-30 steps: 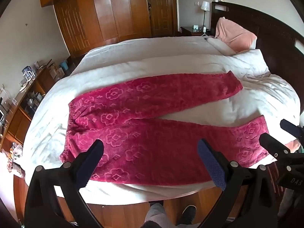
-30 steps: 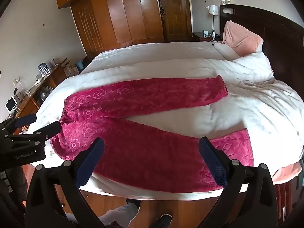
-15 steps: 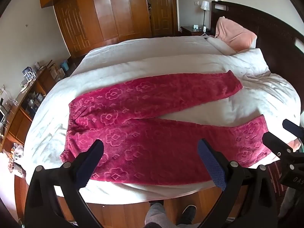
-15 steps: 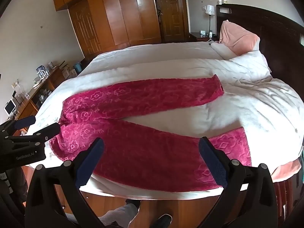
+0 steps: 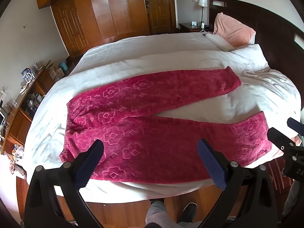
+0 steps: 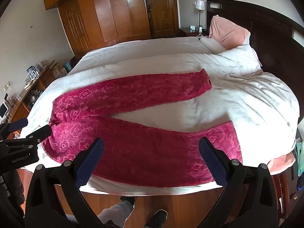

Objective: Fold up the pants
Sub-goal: 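Move both tools toward the magenta fleece pants on the bed, then lower the left tool onto the pants and close it on the fabric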

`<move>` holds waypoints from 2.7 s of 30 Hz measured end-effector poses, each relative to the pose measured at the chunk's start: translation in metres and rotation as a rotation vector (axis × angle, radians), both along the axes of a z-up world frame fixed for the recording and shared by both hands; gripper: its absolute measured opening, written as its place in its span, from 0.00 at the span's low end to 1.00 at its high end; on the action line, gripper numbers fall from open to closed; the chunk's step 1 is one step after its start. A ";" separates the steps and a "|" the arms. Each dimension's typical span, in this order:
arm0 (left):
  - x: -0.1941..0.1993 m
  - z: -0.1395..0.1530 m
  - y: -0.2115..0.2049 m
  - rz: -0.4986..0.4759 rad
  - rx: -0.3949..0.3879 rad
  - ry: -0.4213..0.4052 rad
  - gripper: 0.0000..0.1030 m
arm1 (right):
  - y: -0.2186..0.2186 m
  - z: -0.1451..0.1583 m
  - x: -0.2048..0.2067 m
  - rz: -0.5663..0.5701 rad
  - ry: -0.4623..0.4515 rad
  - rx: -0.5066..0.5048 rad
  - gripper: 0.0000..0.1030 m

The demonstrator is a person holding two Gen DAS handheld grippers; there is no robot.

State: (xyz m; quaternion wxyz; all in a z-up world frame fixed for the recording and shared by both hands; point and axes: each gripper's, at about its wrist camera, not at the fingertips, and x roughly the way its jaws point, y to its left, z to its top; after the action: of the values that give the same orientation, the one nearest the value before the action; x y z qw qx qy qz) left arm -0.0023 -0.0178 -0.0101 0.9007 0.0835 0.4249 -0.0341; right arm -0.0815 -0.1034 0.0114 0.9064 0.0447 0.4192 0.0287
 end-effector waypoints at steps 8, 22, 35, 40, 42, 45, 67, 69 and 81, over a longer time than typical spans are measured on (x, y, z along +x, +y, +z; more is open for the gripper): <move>0.004 -0.002 0.001 -0.001 -0.003 0.016 0.95 | -0.001 -0.001 0.004 -0.022 0.016 -0.023 0.97; 0.014 -0.010 0.002 -0.004 -0.001 0.047 0.95 | 0.000 -0.005 0.014 -0.036 0.046 -0.032 0.97; 0.027 -0.018 0.024 0.026 -0.008 0.081 0.95 | 0.019 -0.013 0.032 -0.013 0.076 -0.037 0.97; 0.031 -0.022 0.037 0.046 -0.012 0.102 0.95 | 0.030 -0.018 0.039 0.001 0.091 -0.040 0.97; 0.033 -0.023 0.041 0.053 -0.014 0.110 0.95 | 0.034 -0.020 0.041 0.006 0.097 -0.043 0.97; 0.036 -0.027 0.047 0.063 -0.021 0.127 0.95 | 0.040 -0.023 0.045 0.014 0.107 -0.046 0.97; 0.102 -0.078 0.120 0.181 -0.139 0.349 0.95 | 0.080 -0.068 0.103 0.021 0.252 -0.026 0.97; 0.114 -0.081 0.128 0.190 -0.137 0.352 0.95 | 0.083 -0.072 0.110 0.018 0.260 -0.025 0.97; 0.192 -0.096 0.191 0.265 -0.064 0.320 0.95 | 0.110 -0.094 0.160 -0.008 0.316 -0.033 0.97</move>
State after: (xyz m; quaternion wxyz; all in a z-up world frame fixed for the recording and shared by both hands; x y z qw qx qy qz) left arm 0.1897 0.1737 -0.1063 0.8206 -0.0084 0.5685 0.0585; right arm 0.0782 0.0061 -0.0828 0.8298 0.0353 0.5569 0.0109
